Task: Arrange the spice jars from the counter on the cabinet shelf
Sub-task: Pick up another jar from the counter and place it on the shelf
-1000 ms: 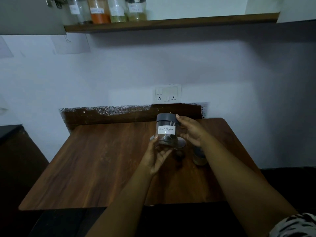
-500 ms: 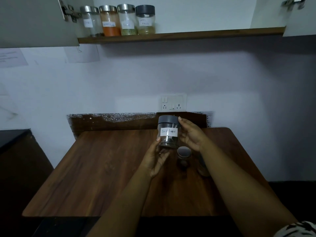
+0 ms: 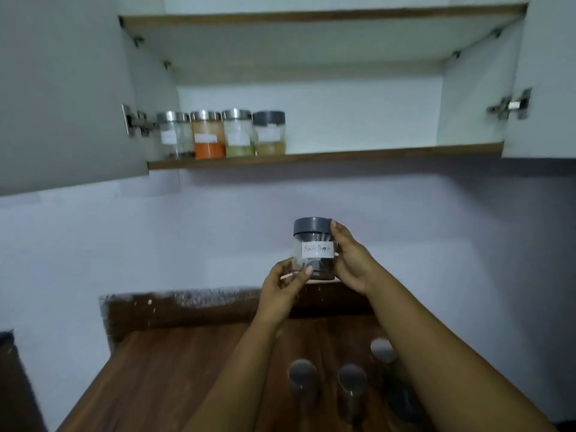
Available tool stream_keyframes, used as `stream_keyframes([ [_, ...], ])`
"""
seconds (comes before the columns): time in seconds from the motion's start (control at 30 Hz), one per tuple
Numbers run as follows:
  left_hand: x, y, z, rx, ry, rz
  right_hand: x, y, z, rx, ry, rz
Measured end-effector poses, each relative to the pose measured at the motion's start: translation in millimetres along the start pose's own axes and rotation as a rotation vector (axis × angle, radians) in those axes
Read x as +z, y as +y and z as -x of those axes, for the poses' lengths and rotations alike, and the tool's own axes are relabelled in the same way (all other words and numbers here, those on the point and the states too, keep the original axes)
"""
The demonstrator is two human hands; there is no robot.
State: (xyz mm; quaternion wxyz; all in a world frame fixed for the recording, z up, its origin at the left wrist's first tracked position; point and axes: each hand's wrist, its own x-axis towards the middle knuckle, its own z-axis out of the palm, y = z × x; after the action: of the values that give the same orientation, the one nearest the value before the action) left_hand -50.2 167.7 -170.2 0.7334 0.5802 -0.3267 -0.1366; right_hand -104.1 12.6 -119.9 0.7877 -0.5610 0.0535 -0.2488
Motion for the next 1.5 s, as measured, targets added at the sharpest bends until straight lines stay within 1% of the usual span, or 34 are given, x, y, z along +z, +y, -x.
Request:
stream_keyframes([
  [0.1, -6.6, 42.2, -39.1, 0.128, 0.007, -0.054, 26.8, -39.7, -28.8, -0.095, -0.032, 0.054],
  [0.2, -13.9, 72.7, -79.8, 0.249, -0.005, -0.084, 50.2, -78.0, -55.1, -0.201, -0.059, 0.132],
  [0.3, -15.5, 99.1, -114.5, 0.36, 0.021, -0.132, 68.4, -112.3, -76.5, -0.329, -0.113, 0.242],
  [0.5, -14.0, 140.5, -179.4, 0.563, 0.036, -0.228, 86.2, -166.1, -125.3, -0.416, -0.079, 0.316],
  [0.57, -10.3, 149.2, -200.9, 0.618, 0.087, -0.347, 87.6, -179.9, -141.1, -0.439, -0.043, 0.339],
  [0.67, -5.4, 156.0, -229.2, 0.651, 0.155, -0.597, 85.0, -193.6, -163.8, -0.447, -0.014, 0.349],
  [0.73, -7.7, 149.8, -245.5, 0.696, 0.26, -0.749, 79.9, -193.9, -179.5, -0.43, 0.019, 0.346],
  [0.83, -21.4, 123.4, -262.5, 0.892, 0.523, -0.899, 66.3, -186.0, -202.0, -0.339, 0.101, 0.463],
  [0.87, -25.8, 113.5, -266.8, 0.961, 0.582, -0.962, 61.2, -185.2, -209.7, -0.298, 0.104, 0.501],
  [0.93, -30.8, 99.3, -272.7, 1.06, 0.629, -1.061, 56.3, -186.5, -221.1, -0.239, 0.09, 0.563],
  [1.0, -29.9, 96.5, -275.6, 1.083, 0.67, -1.078, 56.3, -187.3, -230.5, -0.2, 0.08, 0.601],
  [1.13, -28.2, 93.1, -280.6, 1.132, 0.719, -1.074, 55.4, -182.3, -241.4, -0.192, 0.065, 0.633],
  [1.4, -29.7, 89.8, -280.4, 1.147, 0.714, -1.082, 46.0, -179.0, -251.3, -0.205, 0.13, 0.749],
  [1.5, -30.0, 92.7, -276.1, 1.122, 0.693, -1.089, 49.8, -178.7, -243.0, -0.22, 0.14, 0.78],
])
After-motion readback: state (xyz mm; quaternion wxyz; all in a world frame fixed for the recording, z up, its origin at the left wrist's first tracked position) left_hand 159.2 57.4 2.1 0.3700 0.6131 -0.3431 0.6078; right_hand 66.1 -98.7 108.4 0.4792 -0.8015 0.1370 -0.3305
